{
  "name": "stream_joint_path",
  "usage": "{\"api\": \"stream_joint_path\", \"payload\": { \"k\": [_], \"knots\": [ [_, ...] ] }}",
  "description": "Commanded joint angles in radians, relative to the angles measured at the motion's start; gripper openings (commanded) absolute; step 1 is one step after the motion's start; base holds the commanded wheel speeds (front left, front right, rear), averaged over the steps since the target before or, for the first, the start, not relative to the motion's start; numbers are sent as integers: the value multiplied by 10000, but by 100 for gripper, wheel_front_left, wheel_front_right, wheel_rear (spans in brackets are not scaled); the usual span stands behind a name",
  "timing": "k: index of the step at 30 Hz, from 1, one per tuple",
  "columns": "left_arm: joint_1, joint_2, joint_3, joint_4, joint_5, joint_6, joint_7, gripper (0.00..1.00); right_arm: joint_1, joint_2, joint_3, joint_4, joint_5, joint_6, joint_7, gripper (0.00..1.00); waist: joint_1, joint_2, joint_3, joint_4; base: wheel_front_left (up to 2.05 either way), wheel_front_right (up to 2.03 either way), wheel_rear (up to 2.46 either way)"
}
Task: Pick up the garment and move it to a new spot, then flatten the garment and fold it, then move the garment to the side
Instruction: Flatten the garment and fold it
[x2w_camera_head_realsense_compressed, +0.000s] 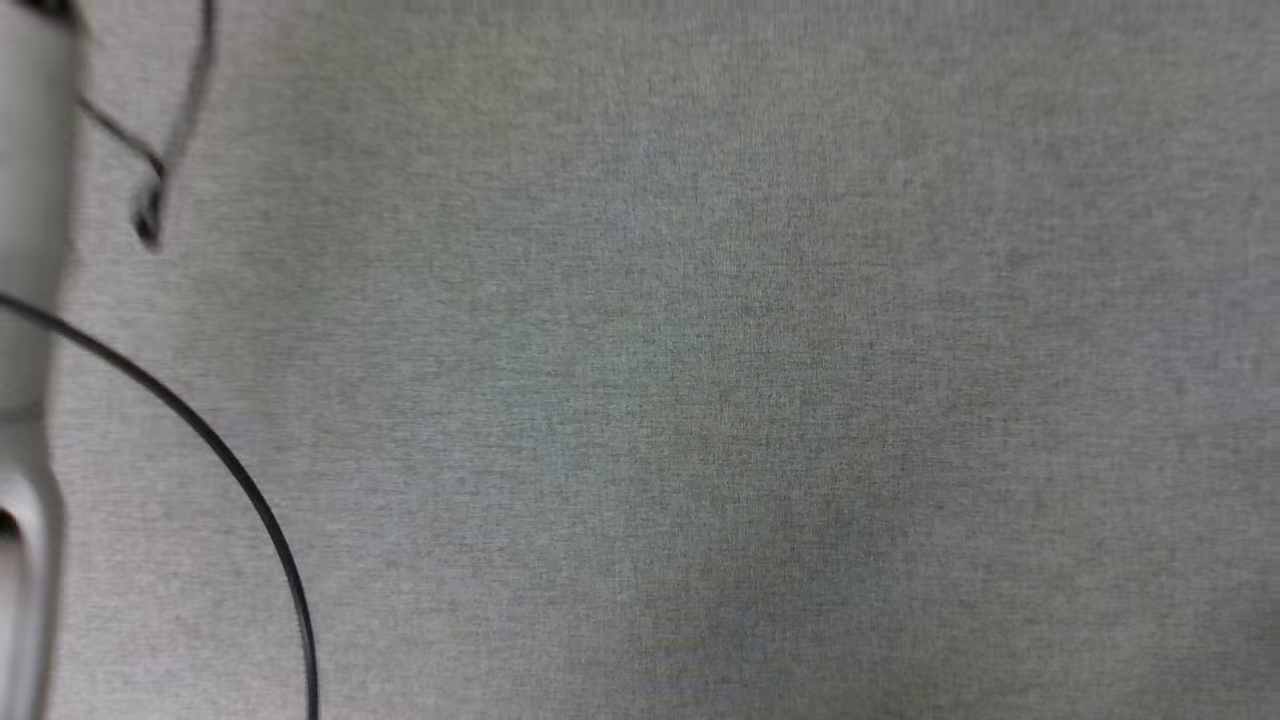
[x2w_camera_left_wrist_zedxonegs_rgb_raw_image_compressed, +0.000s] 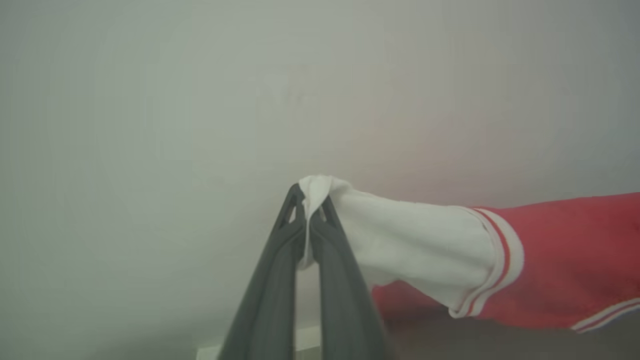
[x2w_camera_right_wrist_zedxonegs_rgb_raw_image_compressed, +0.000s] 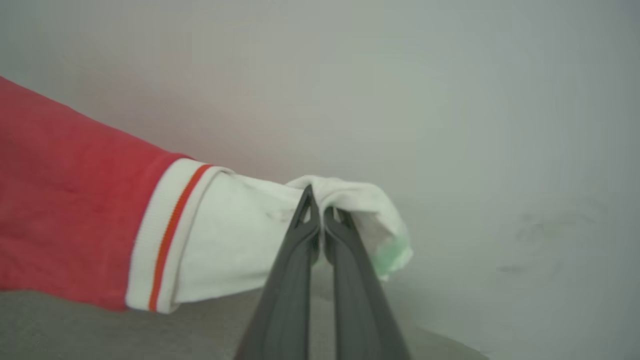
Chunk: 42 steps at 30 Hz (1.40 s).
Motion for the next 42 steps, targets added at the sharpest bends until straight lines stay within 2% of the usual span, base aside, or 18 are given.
{"api": "stream_joint_path", "payload": {
  "k": [1,5,9,16,22,27,33,42],
  "knots": [
    [682,-28,-97,91,-76,-53,-128,0,523,6,143,120,104,-10,120,0,-1,0,-426,74,0,0,0],
    [2564,-85,-297,269,-463,-167,-139,0,1888,-271,641,350,30,-10,503,0,-1,0,-1198,123,0,0,0],
    [4296,-74,-572,156,-667,-34,59,0,3356,-573,1374,390,187,-12,1002,0,-1,0,-2059,157,0,0,0],
    [7097,739,-1116,-633,-716,227,699,0,5423,-742,1405,241,1136,-15,1842,0,-1,0,-3388,-31,0,0,0],
    [9063,1722,-1743,-1667,-535,267,1493,0,7179,-784,924,-169,2211,-16,2696,0,-1,0,-4305,-118,0,0,0],
    [10017,2269,-2089,-2378,-439,398,1995,0,8424,-1090,614,-741,2493,-16,3036,0,-1,0,-4740,-164,0,0,0],
    [11388,2833,-2159,-3501,-880,717,2521,0,10169,-1143,-230,-1568,2794,-18,3568,0,-1,0,-5191,-226,0,0,0],
    [13406,3112,-2112,-4851,-1855,1197,2675,0,12456,-797,-1323,-2677,2540,-16,4790,0,-1,0,-5557,-262,0,0,0]
  ]
}}
